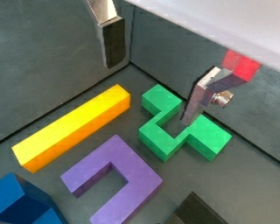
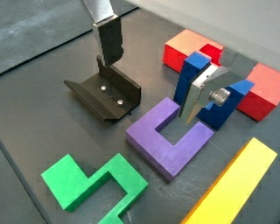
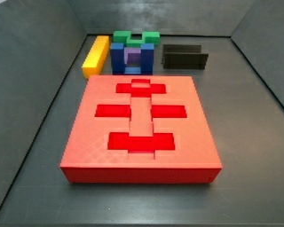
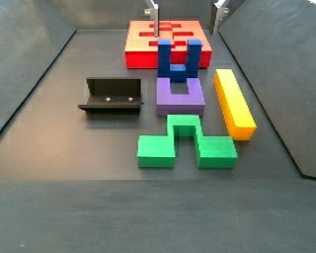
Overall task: Pick up the purple object. Move up. Place the purple object on the fixture. Regrasp the purple object. Move to above the board. Insert the purple object.
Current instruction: Pick up the purple object.
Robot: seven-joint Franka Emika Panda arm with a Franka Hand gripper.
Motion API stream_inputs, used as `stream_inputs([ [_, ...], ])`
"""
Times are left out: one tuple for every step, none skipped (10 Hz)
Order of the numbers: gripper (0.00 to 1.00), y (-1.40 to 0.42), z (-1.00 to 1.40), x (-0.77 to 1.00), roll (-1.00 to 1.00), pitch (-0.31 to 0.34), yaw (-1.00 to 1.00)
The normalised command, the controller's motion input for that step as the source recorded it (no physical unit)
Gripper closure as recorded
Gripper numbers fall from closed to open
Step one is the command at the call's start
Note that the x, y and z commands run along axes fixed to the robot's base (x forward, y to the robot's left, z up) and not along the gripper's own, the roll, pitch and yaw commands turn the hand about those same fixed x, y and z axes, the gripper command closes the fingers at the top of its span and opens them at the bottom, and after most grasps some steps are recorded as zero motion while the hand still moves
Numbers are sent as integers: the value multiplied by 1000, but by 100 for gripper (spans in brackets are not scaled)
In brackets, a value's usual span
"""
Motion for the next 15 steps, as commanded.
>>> stream_inputs([
  [0,0,0,0,-6,0,0],
  [0,0,0,0,-10,0,0],
  [0,-23,0,0,0,0,0],
  [0,-40,-46,0,0,0,0],
  [0,-17,-89,0,0,0,0],
  [0,-234,-254,77,-47,0,-60],
  [0,-411,-349,243,-44,-13,-166],
  [0,-414,-426,354,-79,-19,-251],
  [0,-286,-417,349,-133,-33,-277],
  [0,-46,-460,231,-147,-33,-191],
  [0,-137,-580,449,-144,-43,-200],
  [0,-320,-549,554,-179,-70,-197],
  [0,-340,-583,446,-177,-90,-203],
  [0,-380,-520,300,-203,-109,-169],
  [0,-343,-434,237,-180,-79,-103],
])
